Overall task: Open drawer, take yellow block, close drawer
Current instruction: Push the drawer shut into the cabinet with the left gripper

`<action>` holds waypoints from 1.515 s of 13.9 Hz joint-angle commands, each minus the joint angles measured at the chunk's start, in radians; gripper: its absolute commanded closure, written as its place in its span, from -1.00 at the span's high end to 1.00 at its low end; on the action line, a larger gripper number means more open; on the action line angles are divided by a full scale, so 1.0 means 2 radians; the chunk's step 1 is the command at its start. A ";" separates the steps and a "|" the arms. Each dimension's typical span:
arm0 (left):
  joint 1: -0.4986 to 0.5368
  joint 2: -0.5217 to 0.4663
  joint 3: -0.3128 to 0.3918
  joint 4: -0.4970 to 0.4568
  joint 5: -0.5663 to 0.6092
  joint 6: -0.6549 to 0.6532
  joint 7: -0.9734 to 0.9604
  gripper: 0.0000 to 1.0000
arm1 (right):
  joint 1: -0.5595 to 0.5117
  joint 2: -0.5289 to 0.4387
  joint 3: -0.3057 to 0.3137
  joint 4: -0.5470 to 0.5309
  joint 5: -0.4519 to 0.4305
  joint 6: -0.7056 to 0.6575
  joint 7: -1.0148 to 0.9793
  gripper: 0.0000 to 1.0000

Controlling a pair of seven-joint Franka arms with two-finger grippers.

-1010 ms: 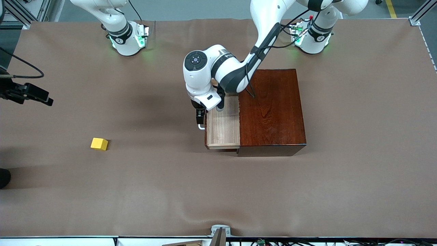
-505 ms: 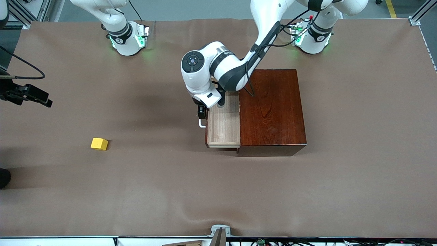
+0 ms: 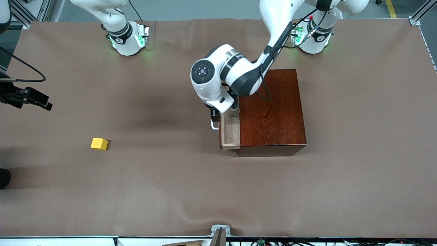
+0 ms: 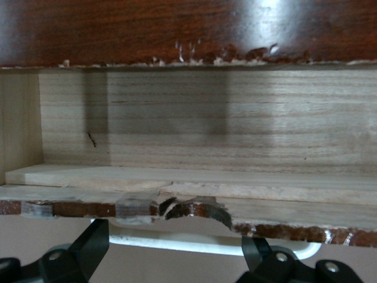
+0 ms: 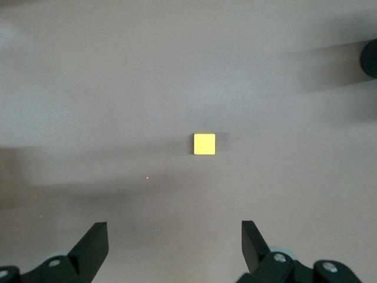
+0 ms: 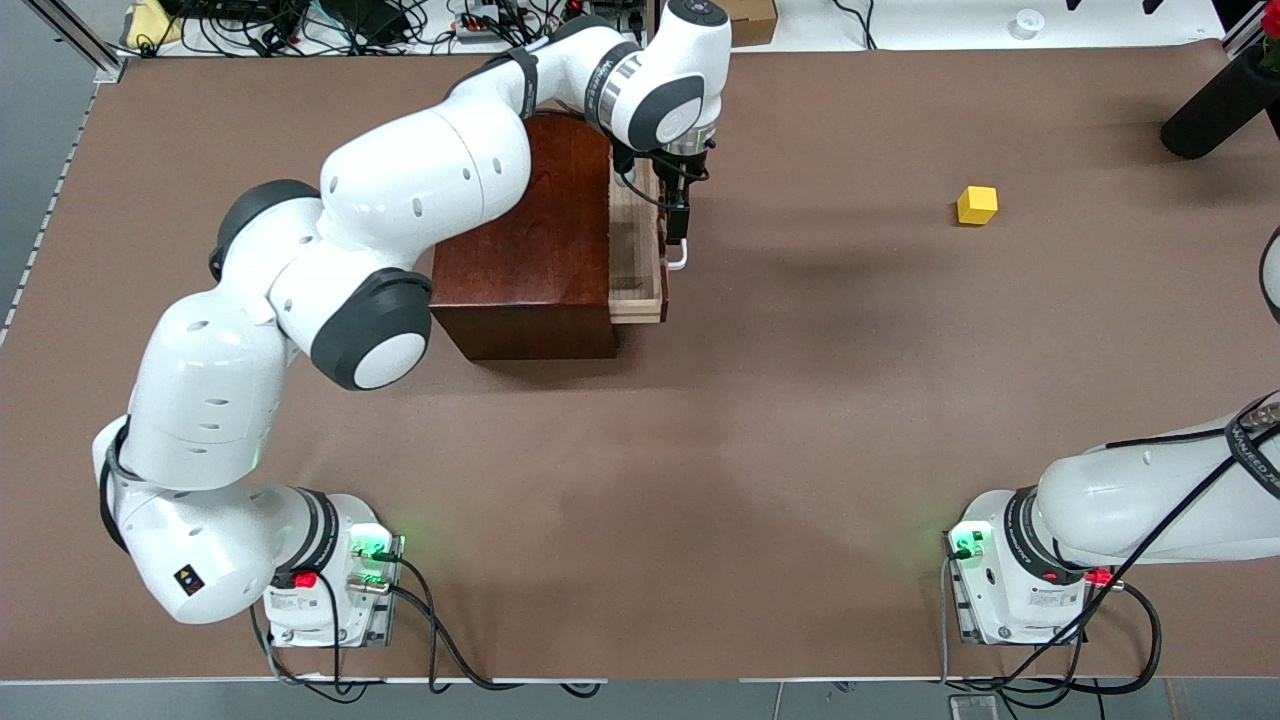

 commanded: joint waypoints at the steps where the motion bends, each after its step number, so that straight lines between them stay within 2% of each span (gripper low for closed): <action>1: 0.007 -0.012 0.008 -0.020 0.003 -0.028 0.008 1.00 | 0.000 -0.013 0.006 -0.004 -0.008 -0.003 0.008 1.00; 8: 0.034 -0.012 0.010 -0.020 0.010 -0.118 0.004 1.00 | -0.006 -0.016 0.002 -0.007 -0.007 -0.007 0.013 1.00; 12: 0.032 -0.012 0.013 -0.018 0.015 -0.151 0.006 1.00 | -0.008 -0.016 0.002 -0.001 -0.006 -0.010 0.006 1.00; 17: 0.025 -0.019 0.010 0.006 0.012 -0.132 0.005 1.00 | -0.013 -0.018 0.002 -0.002 -0.003 -0.017 0.007 1.00; 21: 0.032 -0.070 0.010 0.005 0.012 -0.118 0.020 1.00 | -0.016 -0.015 0.002 -0.004 -0.002 -0.011 0.008 1.00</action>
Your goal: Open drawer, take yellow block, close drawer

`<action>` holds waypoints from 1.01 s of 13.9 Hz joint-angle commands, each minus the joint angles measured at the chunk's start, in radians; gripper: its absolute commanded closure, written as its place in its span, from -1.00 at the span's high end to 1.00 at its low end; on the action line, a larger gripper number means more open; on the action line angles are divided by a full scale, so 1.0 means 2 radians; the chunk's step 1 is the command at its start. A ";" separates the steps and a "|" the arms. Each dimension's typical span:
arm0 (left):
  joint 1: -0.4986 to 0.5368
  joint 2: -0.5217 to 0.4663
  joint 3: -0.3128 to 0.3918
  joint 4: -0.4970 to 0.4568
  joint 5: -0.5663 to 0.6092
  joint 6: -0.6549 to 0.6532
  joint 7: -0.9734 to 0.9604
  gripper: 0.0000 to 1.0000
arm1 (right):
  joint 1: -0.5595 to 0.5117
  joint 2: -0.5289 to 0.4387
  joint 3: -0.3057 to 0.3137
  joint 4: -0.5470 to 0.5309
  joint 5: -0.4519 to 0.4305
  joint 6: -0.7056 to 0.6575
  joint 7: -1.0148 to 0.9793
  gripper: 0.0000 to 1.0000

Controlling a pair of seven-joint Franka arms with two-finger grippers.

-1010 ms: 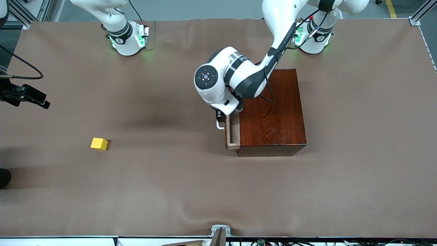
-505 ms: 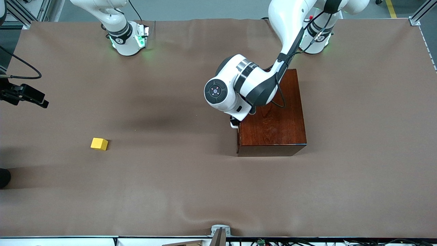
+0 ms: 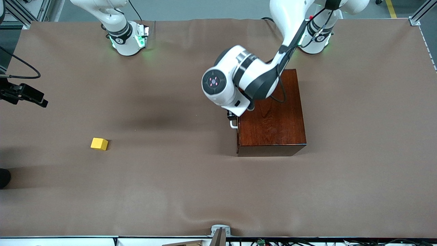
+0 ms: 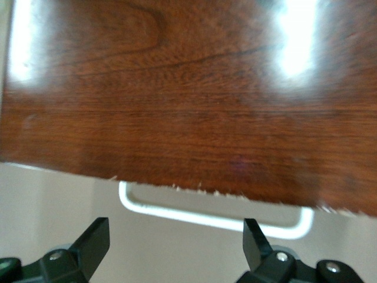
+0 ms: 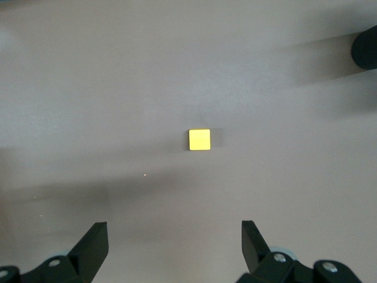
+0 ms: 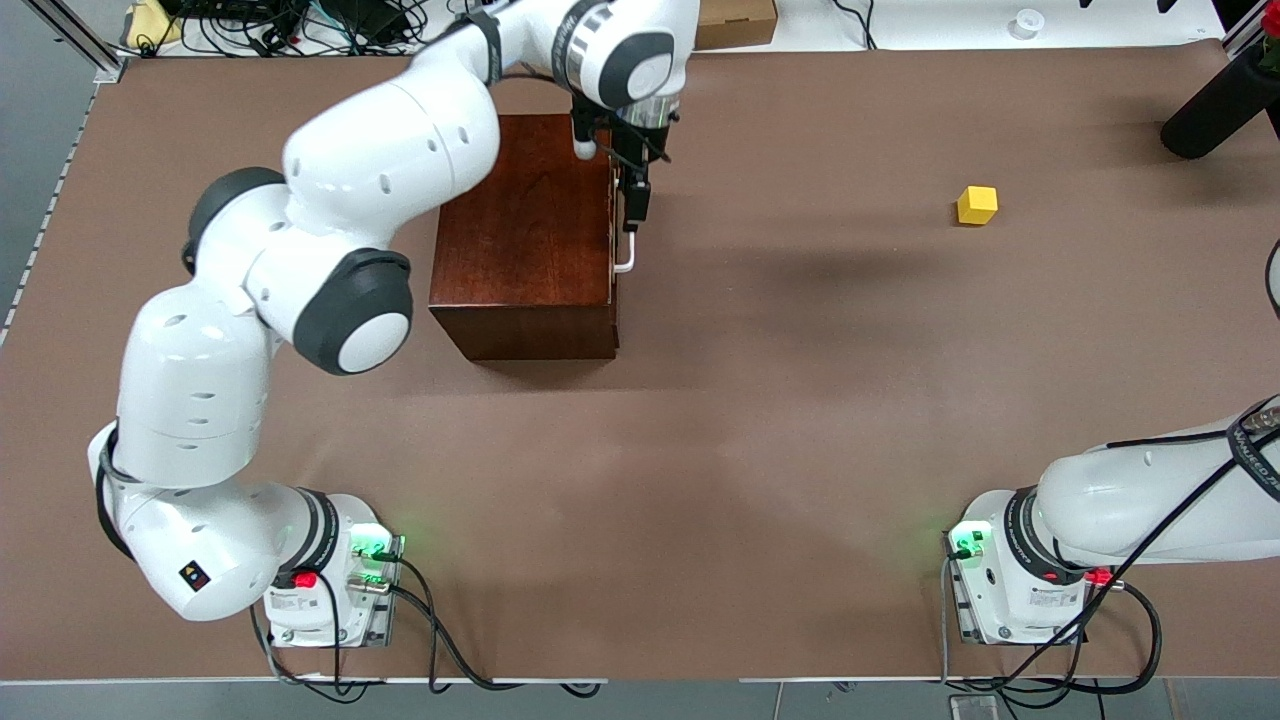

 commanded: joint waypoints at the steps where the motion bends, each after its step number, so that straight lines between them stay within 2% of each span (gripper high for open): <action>1: 0.007 -0.049 0.005 -0.010 0.010 -0.006 0.039 1.00 | -0.008 -0.009 0.005 -0.007 -0.002 0.003 0.000 1.00; 4: 0.044 -0.076 0.005 -0.021 0.012 -0.010 0.098 1.00 | -0.001 -0.008 0.008 -0.005 -0.002 0.004 0.010 1.00; 10: 0.163 -0.096 0.005 -0.036 0.020 -0.031 0.236 1.00 | -0.004 -0.006 0.006 -0.007 0.015 0.015 0.010 1.00; 14: 0.241 -0.146 0.005 -0.087 0.027 -0.031 0.372 1.00 | -0.006 -0.006 0.006 -0.008 0.015 0.014 0.009 1.00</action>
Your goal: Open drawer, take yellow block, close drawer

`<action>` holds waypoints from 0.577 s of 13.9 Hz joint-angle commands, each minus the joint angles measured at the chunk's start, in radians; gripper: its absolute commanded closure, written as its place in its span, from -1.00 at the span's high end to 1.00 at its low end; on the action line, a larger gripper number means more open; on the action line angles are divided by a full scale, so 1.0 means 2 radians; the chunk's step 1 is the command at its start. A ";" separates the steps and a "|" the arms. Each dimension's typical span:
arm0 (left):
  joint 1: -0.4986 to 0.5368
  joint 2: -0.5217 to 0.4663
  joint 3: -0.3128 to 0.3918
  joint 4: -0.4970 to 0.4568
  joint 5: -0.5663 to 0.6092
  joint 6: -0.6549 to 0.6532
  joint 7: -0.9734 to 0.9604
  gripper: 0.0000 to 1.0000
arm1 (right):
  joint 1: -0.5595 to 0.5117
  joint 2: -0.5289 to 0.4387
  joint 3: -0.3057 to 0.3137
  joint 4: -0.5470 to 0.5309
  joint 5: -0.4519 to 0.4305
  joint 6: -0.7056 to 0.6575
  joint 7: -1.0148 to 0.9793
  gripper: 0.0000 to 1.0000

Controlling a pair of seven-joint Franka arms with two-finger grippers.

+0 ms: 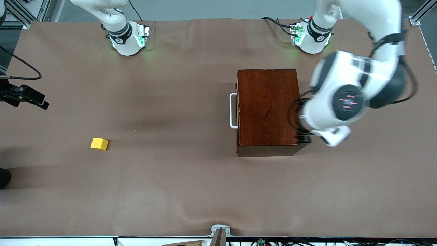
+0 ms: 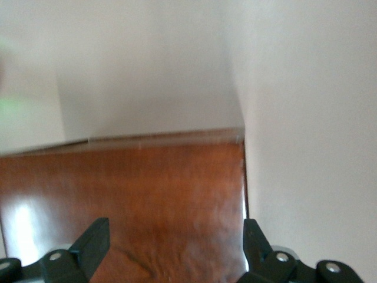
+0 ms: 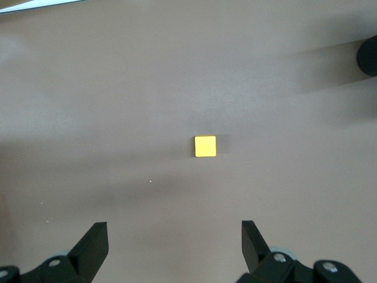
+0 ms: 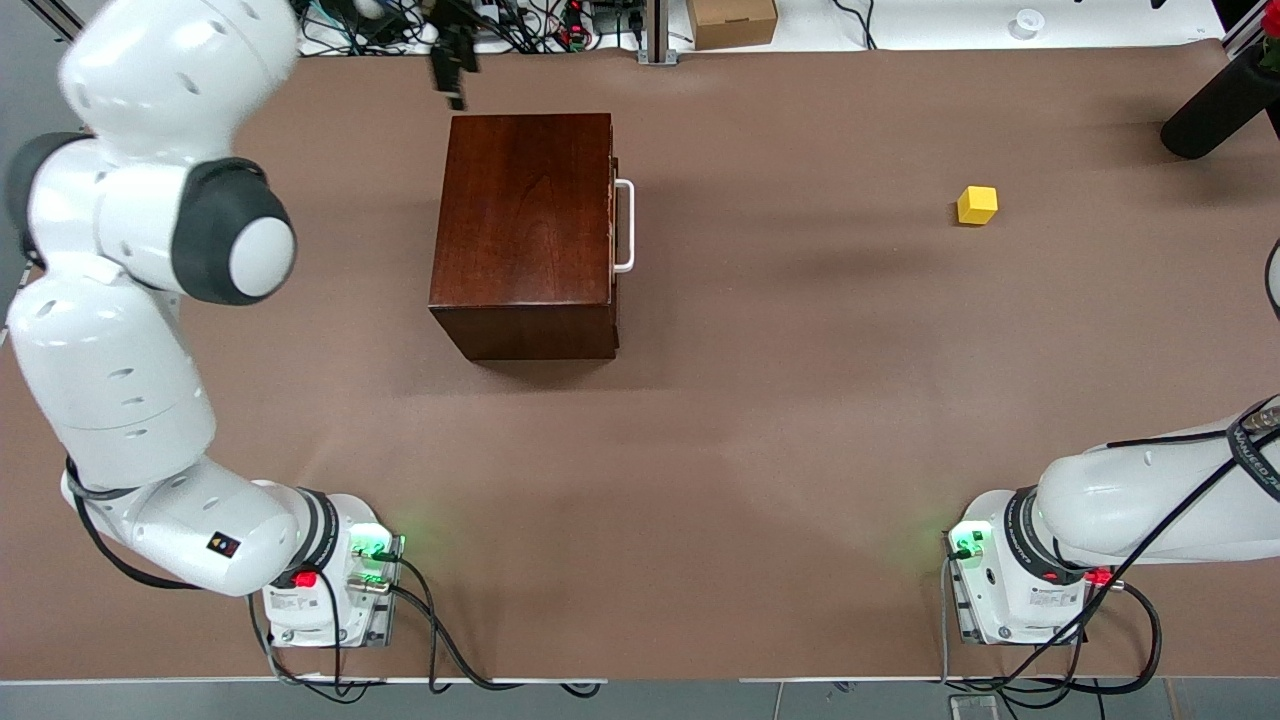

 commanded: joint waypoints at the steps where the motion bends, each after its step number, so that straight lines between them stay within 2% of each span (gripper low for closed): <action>1: 0.043 -0.066 -0.007 -0.069 0.018 0.000 0.086 1.00 | -0.005 -0.006 0.002 -0.006 0.009 0.000 0.005 1.00; 4: 0.096 -0.115 -0.009 -0.112 0.018 0.002 0.161 1.00 | -0.007 -0.006 0.001 -0.007 0.007 0.000 0.002 1.00; 8: 0.157 -0.186 -0.011 -0.198 0.019 0.025 0.289 1.00 | -0.009 -0.007 0.001 -0.007 0.006 0.000 -0.001 1.00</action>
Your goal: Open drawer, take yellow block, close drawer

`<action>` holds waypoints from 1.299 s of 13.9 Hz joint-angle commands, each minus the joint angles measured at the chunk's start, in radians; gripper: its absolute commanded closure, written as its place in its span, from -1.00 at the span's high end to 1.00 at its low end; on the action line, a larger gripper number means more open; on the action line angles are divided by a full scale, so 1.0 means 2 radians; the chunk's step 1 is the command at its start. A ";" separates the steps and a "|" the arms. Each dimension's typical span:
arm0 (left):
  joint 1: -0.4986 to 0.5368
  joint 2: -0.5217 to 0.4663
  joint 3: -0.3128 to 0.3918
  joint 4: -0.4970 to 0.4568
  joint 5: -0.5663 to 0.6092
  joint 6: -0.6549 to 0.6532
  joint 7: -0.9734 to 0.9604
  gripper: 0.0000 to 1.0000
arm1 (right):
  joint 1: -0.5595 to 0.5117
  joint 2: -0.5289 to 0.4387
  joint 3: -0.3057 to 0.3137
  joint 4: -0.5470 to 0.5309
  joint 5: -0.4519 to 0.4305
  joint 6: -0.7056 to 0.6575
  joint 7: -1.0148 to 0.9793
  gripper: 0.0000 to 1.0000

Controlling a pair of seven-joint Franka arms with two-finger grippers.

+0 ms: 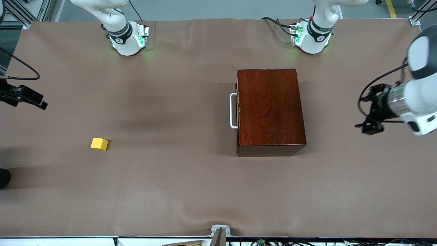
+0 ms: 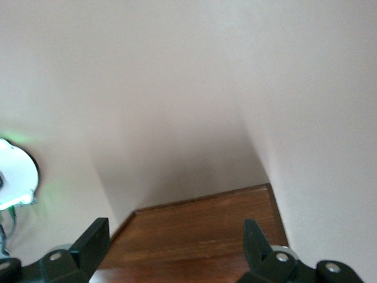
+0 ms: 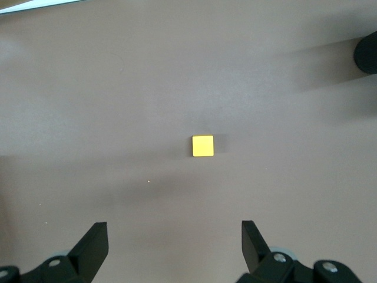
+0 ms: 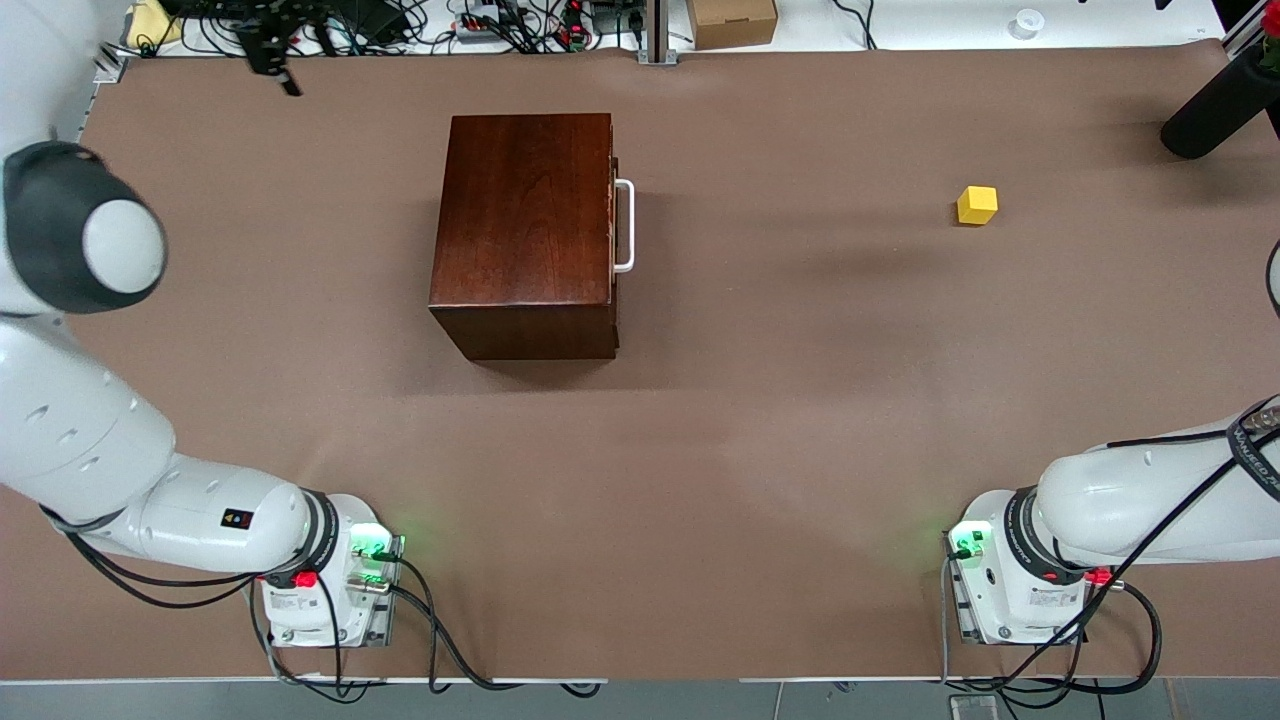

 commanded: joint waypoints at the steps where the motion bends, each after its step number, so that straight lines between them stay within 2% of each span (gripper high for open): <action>1: 0.041 -0.066 -0.009 -0.081 0.009 0.025 0.090 1.00 | -0.009 -0.009 0.005 -0.008 0.006 -0.001 -0.001 1.00; 4: 0.090 -0.102 -0.010 -0.097 0.009 0.020 0.201 1.00 | -0.026 -0.013 0.005 -0.014 0.006 0.001 -0.020 1.00; 5: 0.092 -0.108 -0.010 -0.102 0.009 0.016 0.233 1.00 | -0.034 -0.013 0.005 -0.019 0.006 0.002 -0.037 1.00; 9: 0.088 -0.131 -0.013 -0.102 0.009 0.001 0.350 1.00 | -0.035 -0.017 0.008 -0.016 0.000 -0.011 -0.048 1.00; 13: 0.087 -0.150 -0.052 -0.103 0.011 -0.005 0.418 1.00 | -0.018 -0.017 0.013 -0.010 -0.014 -0.013 -0.044 1.00; 14: 0.086 -0.152 -0.062 -0.100 0.011 -0.006 0.431 1.00 | -0.018 -0.017 0.023 -0.010 -0.015 -0.014 -0.034 1.00; 18: 0.082 -0.152 -0.068 -0.082 0.012 -0.005 0.525 1.00 | -0.019 -0.017 0.031 -0.011 -0.015 -0.018 -0.019 1.00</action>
